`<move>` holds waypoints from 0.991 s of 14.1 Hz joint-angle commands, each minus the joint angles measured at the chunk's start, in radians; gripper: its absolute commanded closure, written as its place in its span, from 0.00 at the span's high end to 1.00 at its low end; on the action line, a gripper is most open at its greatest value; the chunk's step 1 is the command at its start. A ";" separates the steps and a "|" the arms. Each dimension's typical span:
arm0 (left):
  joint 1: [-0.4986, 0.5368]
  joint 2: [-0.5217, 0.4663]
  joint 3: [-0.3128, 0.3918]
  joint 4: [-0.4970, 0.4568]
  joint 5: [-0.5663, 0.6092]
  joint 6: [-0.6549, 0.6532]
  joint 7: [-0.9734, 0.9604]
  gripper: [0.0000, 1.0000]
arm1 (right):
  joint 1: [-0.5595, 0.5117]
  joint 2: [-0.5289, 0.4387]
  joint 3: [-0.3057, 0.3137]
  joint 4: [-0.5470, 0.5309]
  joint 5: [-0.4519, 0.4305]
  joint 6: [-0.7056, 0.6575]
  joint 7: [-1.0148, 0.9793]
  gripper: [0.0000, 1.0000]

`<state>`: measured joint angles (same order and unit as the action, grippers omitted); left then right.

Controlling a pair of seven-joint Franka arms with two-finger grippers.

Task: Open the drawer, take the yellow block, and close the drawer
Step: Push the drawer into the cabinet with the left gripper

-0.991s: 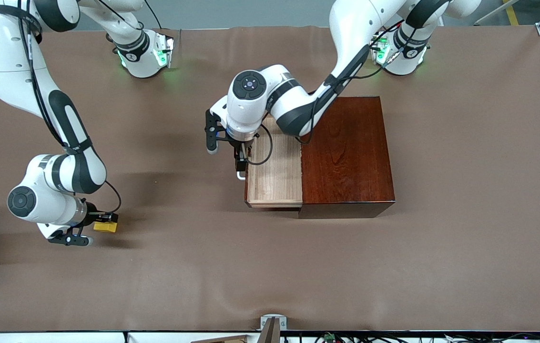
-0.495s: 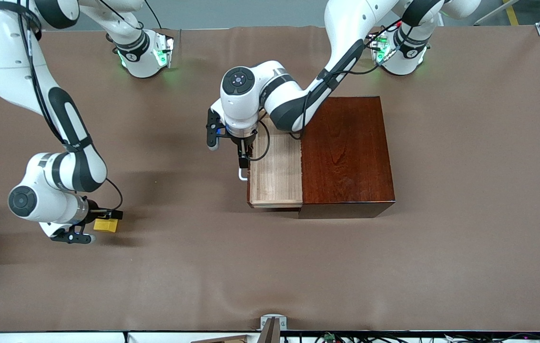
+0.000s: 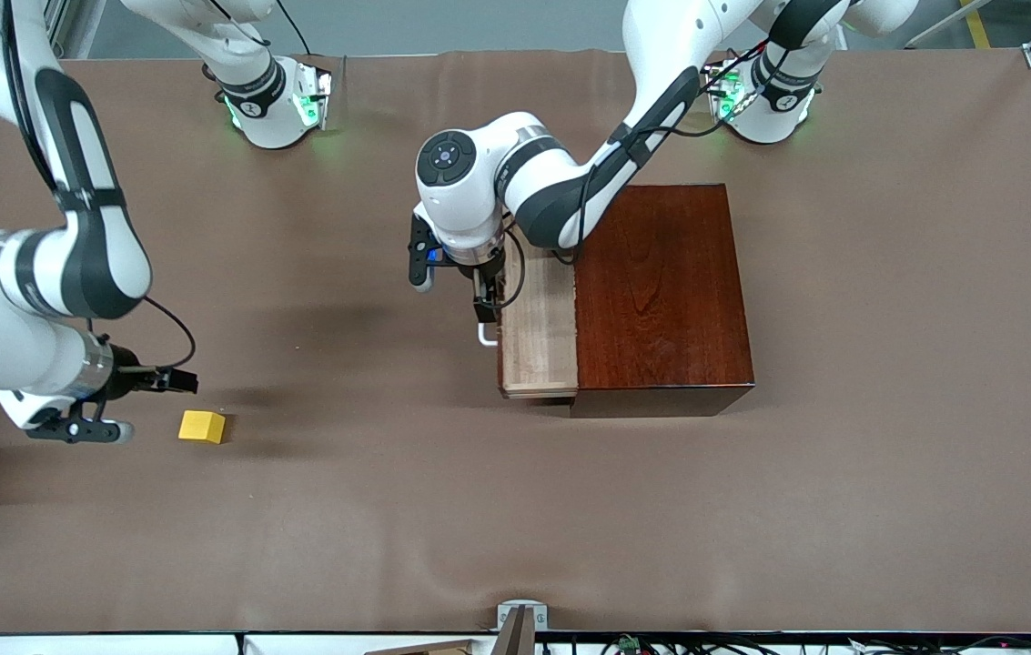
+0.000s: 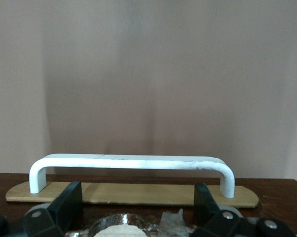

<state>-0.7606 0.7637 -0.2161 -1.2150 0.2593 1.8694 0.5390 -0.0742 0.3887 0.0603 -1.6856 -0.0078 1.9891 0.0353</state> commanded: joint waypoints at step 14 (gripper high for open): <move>0.023 -0.050 0.037 -0.029 0.143 -0.349 0.010 1.00 | 0.071 -0.369 0.009 0.087 -0.009 -0.429 -0.063 1.00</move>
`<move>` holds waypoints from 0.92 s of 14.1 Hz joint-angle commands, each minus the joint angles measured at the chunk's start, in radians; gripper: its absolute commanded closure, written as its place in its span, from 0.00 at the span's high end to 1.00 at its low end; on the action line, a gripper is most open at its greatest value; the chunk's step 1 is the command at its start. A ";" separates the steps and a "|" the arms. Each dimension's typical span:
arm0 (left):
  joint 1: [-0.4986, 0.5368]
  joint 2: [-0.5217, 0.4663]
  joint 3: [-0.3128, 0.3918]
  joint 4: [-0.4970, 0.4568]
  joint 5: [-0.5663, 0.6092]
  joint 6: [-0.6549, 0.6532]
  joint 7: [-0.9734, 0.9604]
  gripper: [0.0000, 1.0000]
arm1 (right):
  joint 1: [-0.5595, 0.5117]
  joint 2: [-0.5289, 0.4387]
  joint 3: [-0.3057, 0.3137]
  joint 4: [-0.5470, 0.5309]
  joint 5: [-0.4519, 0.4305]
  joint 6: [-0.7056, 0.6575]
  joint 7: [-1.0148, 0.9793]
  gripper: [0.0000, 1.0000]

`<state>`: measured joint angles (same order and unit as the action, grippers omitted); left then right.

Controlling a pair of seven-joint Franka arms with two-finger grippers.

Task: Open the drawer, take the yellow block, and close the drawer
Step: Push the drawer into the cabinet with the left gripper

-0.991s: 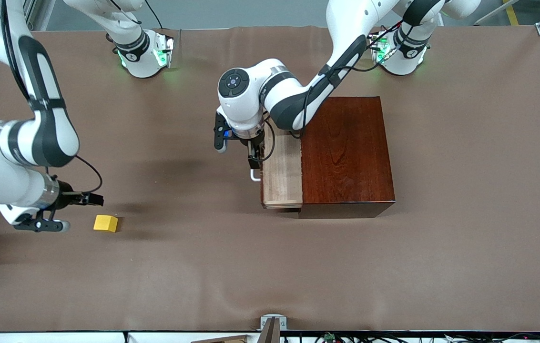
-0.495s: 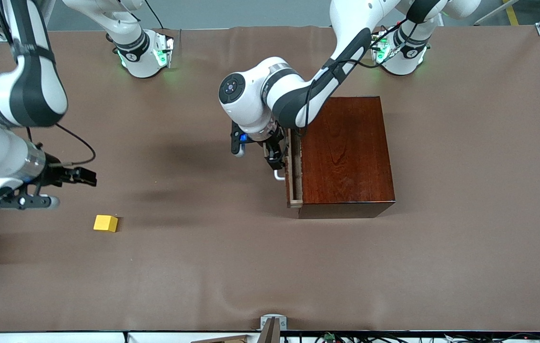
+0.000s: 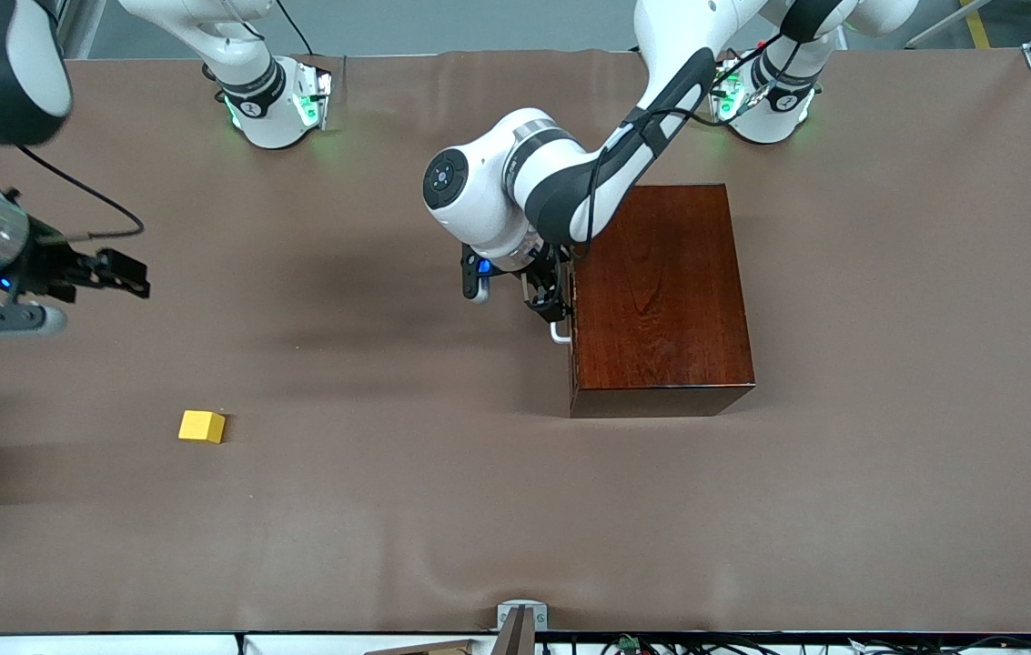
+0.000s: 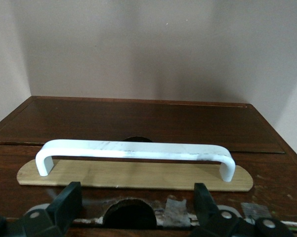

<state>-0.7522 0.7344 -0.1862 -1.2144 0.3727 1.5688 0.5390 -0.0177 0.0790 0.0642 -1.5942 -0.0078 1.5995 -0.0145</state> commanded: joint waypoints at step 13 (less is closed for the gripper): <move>-0.001 -0.153 -0.015 -0.017 0.000 0.171 -0.622 1.00 | 0.032 -0.099 0.002 0.028 -0.011 -0.087 0.001 1.00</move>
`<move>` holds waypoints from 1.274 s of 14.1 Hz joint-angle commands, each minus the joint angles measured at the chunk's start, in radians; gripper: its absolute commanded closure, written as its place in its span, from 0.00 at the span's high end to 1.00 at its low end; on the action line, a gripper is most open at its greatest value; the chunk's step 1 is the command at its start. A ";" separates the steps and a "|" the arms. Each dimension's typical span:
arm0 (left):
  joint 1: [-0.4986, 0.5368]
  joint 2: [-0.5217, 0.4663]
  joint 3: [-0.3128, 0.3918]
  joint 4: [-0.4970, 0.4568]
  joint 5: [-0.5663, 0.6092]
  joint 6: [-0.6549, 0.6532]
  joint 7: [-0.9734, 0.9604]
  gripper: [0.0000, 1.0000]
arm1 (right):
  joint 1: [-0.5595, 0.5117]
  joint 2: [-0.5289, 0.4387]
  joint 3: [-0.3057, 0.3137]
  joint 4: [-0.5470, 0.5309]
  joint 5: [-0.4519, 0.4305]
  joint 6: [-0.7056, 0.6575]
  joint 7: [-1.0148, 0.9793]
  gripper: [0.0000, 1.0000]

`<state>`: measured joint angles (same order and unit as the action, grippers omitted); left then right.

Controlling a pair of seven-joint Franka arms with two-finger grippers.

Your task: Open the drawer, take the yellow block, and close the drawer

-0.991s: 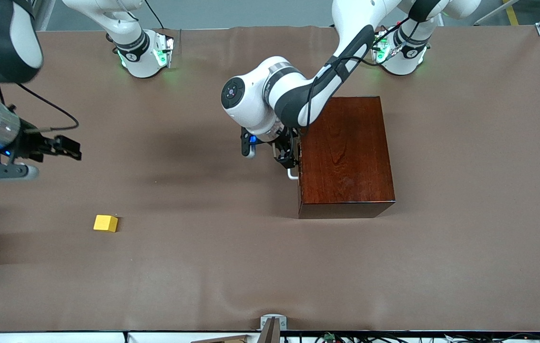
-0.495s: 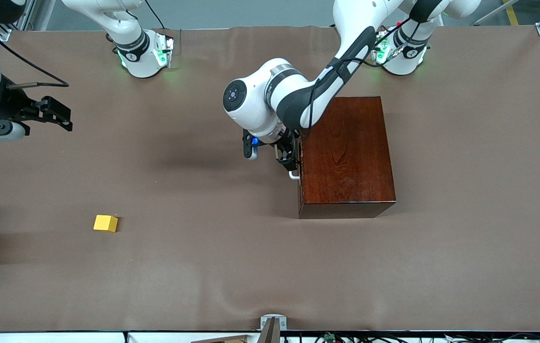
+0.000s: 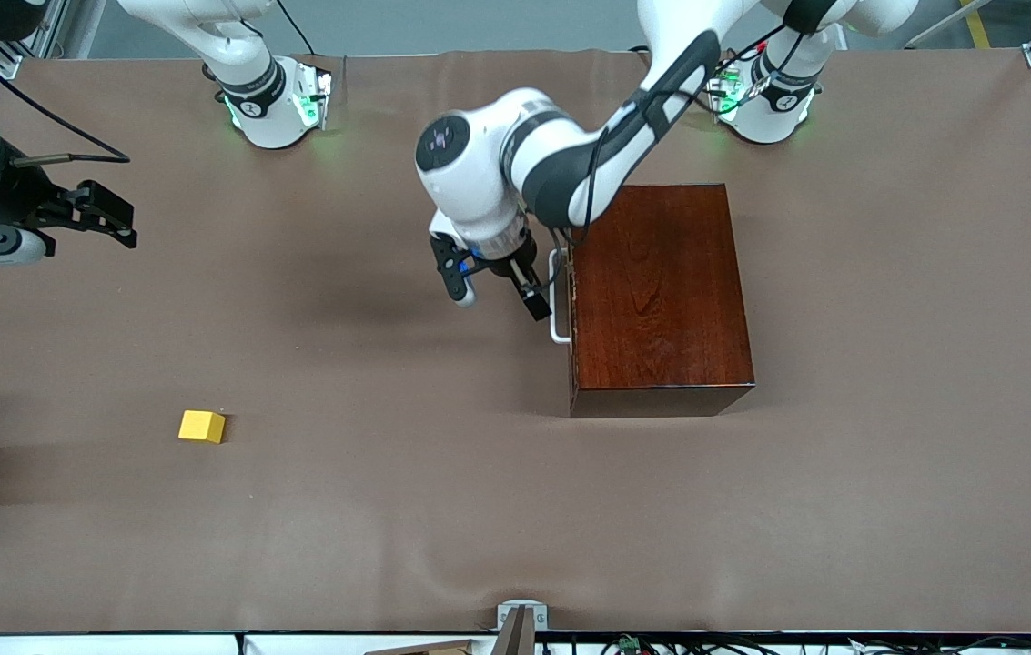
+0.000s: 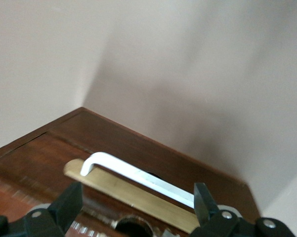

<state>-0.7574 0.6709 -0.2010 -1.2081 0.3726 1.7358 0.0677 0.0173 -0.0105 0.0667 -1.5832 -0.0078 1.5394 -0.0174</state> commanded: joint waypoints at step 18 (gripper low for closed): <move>0.598 -0.649 0.198 -0.280 -0.388 -0.279 -0.177 1.00 | -0.007 -0.005 -0.002 0.023 -0.008 -0.028 -0.001 1.00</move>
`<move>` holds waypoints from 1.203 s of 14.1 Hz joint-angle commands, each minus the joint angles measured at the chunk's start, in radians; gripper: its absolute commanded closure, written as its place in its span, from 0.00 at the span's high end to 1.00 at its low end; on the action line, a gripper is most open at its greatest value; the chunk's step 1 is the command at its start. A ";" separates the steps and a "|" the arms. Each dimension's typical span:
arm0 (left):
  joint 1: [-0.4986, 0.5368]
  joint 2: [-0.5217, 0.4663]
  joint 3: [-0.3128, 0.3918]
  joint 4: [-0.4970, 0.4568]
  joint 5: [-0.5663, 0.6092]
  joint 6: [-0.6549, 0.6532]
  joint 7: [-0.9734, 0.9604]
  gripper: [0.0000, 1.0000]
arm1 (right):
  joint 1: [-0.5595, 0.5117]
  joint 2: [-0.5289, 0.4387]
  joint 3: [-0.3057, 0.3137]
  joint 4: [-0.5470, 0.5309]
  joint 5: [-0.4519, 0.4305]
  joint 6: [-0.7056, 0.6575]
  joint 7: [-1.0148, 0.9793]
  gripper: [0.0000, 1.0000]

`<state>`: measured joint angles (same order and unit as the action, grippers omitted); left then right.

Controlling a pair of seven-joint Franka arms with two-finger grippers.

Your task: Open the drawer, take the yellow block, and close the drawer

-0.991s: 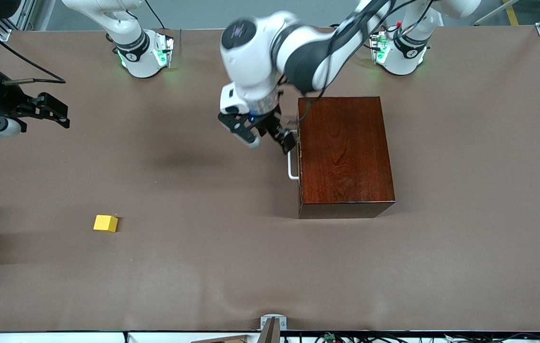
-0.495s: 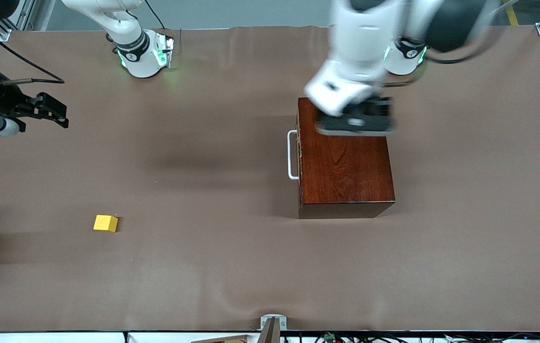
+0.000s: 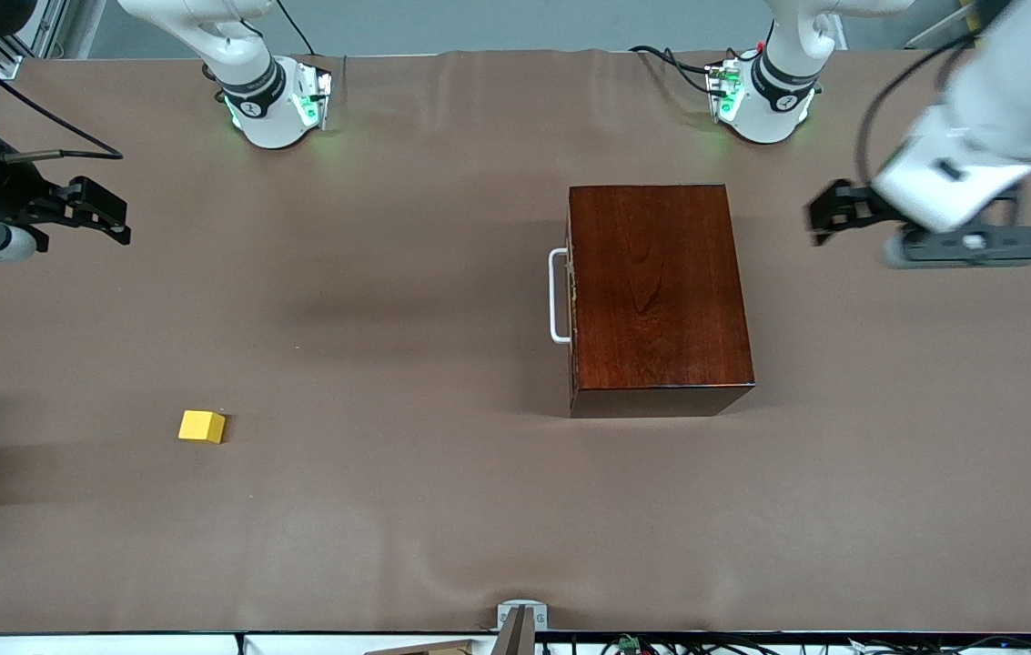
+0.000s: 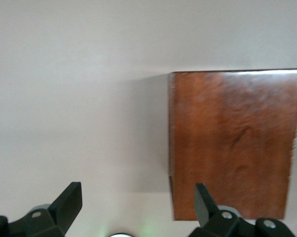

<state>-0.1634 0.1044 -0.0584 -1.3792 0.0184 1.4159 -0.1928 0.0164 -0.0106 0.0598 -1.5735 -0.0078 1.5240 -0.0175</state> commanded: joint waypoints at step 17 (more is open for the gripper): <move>0.007 -0.111 0.134 -0.210 -0.045 0.137 0.141 1.00 | -0.018 -0.005 0.000 0.015 0.005 -0.024 0.007 1.00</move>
<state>-0.1570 -0.0003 0.0727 -1.5793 -0.0285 1.5398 -0.0565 0.0119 -0.0106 0.0535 -1.5665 -0.0074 1.5189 -0.0172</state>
